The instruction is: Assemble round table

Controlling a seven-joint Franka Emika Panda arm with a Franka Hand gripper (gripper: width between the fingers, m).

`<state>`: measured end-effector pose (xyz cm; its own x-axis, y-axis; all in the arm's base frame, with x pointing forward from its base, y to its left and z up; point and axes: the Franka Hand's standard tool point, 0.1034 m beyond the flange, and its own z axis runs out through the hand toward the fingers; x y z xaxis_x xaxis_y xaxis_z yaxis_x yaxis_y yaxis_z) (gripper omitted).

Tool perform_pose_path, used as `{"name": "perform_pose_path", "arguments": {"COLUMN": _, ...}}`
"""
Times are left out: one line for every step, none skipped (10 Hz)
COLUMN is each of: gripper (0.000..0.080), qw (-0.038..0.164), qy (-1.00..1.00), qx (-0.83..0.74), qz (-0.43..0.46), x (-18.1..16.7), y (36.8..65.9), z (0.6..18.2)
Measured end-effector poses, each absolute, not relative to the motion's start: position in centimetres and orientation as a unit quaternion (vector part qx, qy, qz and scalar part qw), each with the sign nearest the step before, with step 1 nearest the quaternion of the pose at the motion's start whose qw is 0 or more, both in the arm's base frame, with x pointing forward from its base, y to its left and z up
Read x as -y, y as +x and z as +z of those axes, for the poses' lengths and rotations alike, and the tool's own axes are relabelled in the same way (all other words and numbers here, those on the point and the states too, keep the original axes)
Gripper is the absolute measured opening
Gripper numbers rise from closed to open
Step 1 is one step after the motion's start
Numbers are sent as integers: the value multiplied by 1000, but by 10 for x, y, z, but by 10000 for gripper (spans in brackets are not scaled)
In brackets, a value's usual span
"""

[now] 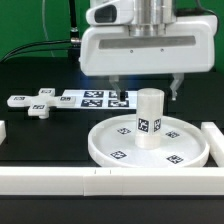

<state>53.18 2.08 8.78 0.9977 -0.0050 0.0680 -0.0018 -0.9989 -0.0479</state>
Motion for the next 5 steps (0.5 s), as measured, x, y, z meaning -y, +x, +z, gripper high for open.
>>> {"name": "perform_pose_path", "arguments": {"gripper": 649, "qw": 23, "qy": -999, "qx": -4, "qz": -35, "x": -11, "y": 524, "z": 91}}
{"name": "perform_pose_path", "arguments": {"gripper": 649, "qw": 22, "qy": -999, "qx": -9, "qz": -38, "x": -6, "y": 520, "z": 94}}
{"name": "perform_pose_path", "arguments": {"gripper": 649, "qw": 22, "qy": -999, "qx": -5, "qz": -37, "x": -9, "y": 520, "z": 92}}
{"name": "perform_pose_path", "arguments": {"gripper": 649, "qw": 22, "qy": -999, "qx": -4, "qz": -37, "x": -9, "y": 520, "z": 92}}
{"name": "perform_pose_path", "arguments": {"gripper": 649, "qw": 22, "qy": -999, "qx": -4, "qz": -37, "x": -9, "y": 520, "z": 91}}
